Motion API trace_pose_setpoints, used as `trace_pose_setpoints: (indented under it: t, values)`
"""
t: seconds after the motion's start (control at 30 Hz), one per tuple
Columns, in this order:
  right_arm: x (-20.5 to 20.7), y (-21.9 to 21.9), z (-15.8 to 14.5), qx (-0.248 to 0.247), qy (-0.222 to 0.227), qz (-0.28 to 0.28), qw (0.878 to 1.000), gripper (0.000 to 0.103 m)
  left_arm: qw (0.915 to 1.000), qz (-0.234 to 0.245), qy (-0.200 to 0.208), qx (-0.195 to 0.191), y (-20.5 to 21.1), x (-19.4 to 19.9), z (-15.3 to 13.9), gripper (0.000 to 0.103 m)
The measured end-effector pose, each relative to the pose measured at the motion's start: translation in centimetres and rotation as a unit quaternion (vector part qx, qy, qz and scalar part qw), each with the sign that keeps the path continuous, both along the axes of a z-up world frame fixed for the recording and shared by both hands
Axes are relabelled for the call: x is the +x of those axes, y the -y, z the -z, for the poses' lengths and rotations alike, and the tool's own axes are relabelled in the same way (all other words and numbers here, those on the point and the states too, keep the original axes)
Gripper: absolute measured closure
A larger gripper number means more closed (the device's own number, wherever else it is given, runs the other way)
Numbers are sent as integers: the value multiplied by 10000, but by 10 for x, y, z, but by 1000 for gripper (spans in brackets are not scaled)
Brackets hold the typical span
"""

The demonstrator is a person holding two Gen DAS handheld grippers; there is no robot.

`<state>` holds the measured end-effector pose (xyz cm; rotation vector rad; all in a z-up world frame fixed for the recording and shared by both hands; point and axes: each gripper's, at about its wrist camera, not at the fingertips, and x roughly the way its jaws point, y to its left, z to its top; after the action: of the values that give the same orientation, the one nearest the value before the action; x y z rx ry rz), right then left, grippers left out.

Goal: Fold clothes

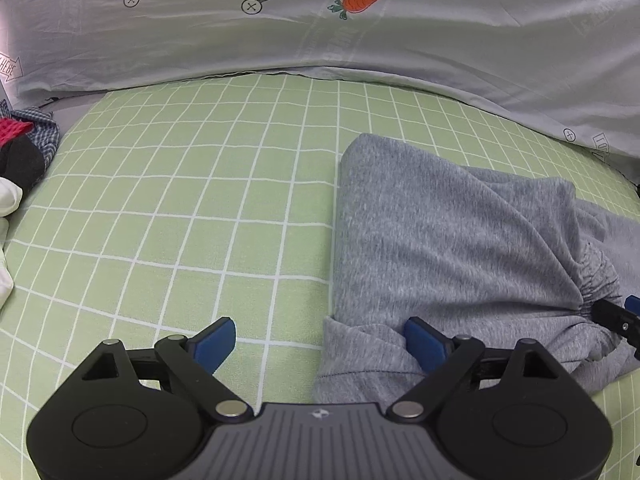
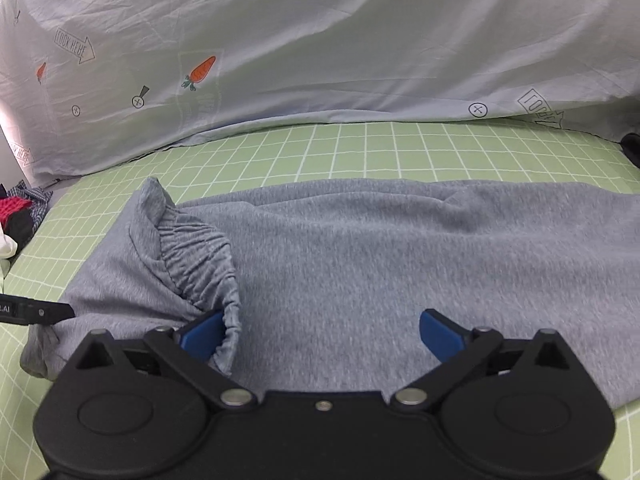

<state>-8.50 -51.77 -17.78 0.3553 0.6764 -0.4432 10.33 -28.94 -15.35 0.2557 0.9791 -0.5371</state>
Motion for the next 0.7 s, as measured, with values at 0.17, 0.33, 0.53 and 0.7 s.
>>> trace_pose_setpoints:
  t: [0.17, 0.33, 0.53, 0.7]
  values:
    - [-24, 21, -3, 228, 401, 527, 9975, 0, 9990, 207, 200, 334, 14, -9, 3, 12]
    - [-34, 41, -4, 359, 515, 746, 9952, 0, 9997, -141, 51, 216, 8, -5, 6, 12]
    - [-67, 78, 4, 335, 256, 1581, 9865, 0, 9968, -746, -48, 275, -15, -5, 14, 11]
    - [-109, 108, 7, 274, 54, 2303, 9727, 0, 9910, -1323, 198, 84, -30, -5, -2, 12]
